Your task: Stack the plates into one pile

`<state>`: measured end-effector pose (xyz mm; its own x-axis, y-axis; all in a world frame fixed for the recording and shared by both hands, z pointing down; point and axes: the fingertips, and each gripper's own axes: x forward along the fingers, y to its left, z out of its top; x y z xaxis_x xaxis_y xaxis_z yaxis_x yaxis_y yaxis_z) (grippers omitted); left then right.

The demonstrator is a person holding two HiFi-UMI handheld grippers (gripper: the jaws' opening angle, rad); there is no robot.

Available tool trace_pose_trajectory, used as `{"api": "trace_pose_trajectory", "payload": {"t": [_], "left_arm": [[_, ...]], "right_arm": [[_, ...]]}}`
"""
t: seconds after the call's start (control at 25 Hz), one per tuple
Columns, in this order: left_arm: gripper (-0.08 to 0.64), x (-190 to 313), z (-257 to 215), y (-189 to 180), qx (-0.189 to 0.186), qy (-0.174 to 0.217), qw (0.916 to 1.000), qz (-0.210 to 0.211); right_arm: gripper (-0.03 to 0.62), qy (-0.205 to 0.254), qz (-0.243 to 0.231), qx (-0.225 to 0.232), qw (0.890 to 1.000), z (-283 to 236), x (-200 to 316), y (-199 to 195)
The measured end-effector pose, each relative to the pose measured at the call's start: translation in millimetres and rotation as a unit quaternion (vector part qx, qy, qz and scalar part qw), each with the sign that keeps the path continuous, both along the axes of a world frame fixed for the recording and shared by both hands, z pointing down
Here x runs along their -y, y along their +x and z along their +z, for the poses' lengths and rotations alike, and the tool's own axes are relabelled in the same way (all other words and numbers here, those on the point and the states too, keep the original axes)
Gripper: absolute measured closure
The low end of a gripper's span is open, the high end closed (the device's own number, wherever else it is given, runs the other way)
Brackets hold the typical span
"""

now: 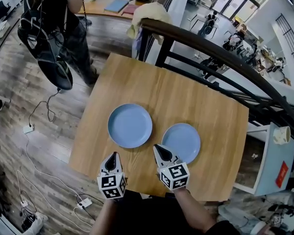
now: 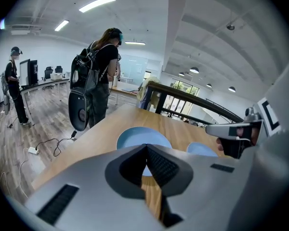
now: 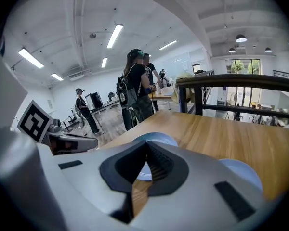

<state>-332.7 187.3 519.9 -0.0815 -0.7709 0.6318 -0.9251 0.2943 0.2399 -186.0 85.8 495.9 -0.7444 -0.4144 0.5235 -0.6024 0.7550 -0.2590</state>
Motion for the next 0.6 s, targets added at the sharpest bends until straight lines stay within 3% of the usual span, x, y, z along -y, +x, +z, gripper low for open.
{"api": "trace_pose_trajectory", "payload": {"t": [0.6], "left_arm": [[0.537, 38, 49, -29, -0.036, -0.042, 0.9982, 0.022]], "right_arm": [[0.56, -0.044, 0.031, -0.059, 0.997, 56, 38, -16]]}}
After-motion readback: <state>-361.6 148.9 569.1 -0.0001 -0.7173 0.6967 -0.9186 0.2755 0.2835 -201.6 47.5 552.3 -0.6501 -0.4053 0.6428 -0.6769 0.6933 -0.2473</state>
